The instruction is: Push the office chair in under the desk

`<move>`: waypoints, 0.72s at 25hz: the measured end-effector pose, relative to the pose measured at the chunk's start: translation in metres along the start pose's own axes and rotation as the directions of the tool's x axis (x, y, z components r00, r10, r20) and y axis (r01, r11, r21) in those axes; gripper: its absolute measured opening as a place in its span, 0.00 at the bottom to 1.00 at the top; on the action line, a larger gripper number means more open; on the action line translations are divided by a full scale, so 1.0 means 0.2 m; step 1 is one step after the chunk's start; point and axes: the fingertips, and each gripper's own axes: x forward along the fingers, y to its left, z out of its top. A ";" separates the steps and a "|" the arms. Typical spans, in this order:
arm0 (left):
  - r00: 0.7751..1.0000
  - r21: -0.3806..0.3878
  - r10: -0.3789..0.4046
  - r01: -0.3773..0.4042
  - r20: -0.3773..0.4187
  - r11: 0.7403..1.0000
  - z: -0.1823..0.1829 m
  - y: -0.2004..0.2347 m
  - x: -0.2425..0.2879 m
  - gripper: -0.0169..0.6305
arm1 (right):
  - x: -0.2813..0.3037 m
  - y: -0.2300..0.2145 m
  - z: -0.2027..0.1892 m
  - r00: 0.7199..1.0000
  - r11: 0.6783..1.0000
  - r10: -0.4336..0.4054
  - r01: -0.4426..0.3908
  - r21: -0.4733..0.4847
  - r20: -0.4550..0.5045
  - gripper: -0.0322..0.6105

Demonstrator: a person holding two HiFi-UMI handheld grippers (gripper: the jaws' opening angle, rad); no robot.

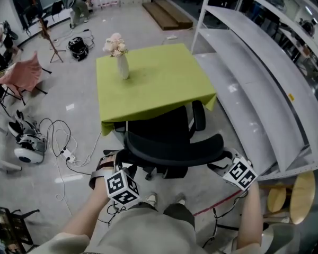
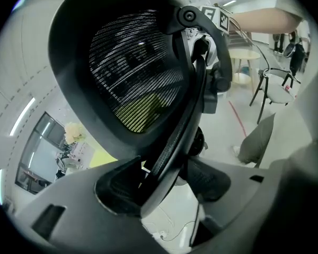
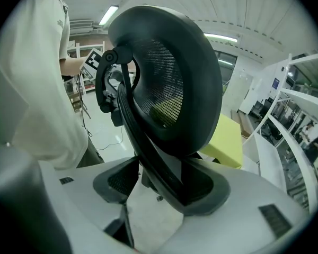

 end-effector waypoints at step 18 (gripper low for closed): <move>0.996 -0.086 0.072 -0.076 -0.047 0.993 0.17 0.19 0.21 0.44 | 0.11 -0.44 0.05 0.993 0.985 0.111 -0.106 -0.137 0.027 0.42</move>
